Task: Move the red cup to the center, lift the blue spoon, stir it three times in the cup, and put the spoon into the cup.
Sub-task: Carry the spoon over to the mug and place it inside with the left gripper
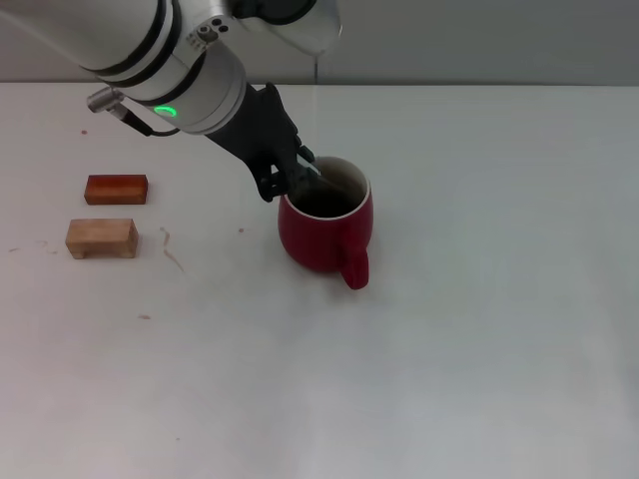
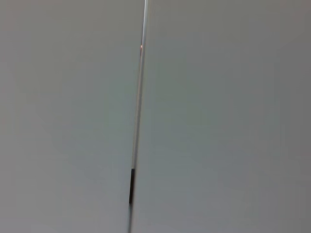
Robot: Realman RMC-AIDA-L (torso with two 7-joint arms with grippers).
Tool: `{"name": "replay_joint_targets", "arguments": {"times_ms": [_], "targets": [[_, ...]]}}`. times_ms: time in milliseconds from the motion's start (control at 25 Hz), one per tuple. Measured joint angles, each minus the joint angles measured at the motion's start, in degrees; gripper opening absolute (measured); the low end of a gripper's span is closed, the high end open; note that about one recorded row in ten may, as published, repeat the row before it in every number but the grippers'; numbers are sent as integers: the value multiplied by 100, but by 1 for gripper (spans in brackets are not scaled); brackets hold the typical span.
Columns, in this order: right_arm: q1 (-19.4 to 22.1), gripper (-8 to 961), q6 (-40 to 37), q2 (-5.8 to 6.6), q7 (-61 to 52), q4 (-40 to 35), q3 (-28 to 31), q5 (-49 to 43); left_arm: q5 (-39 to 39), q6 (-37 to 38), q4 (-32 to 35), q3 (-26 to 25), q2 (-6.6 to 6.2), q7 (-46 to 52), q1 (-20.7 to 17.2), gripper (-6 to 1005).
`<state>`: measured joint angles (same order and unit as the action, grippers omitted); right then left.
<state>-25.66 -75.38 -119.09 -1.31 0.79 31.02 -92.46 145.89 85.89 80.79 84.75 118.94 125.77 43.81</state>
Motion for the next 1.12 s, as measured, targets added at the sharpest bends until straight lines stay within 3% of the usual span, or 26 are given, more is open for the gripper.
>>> {"name": "replay_joint_targets", "arguments": {"times_ms": [560, 880, 1120], "targets": [[9, 669, -47, 0, 0, 0, -9, -6, 408, 476, 274, -24, -30, -13, -105, 162], [29, 671, -56, 0, 0, 13, -9, -9, 11, 666, 423, 12, -13, -40, -100, 162], [48, 670, -56, 0, 0, 27, -8, -13, -236, 294, 251, 210, 5, -29, -109, 162]]}}
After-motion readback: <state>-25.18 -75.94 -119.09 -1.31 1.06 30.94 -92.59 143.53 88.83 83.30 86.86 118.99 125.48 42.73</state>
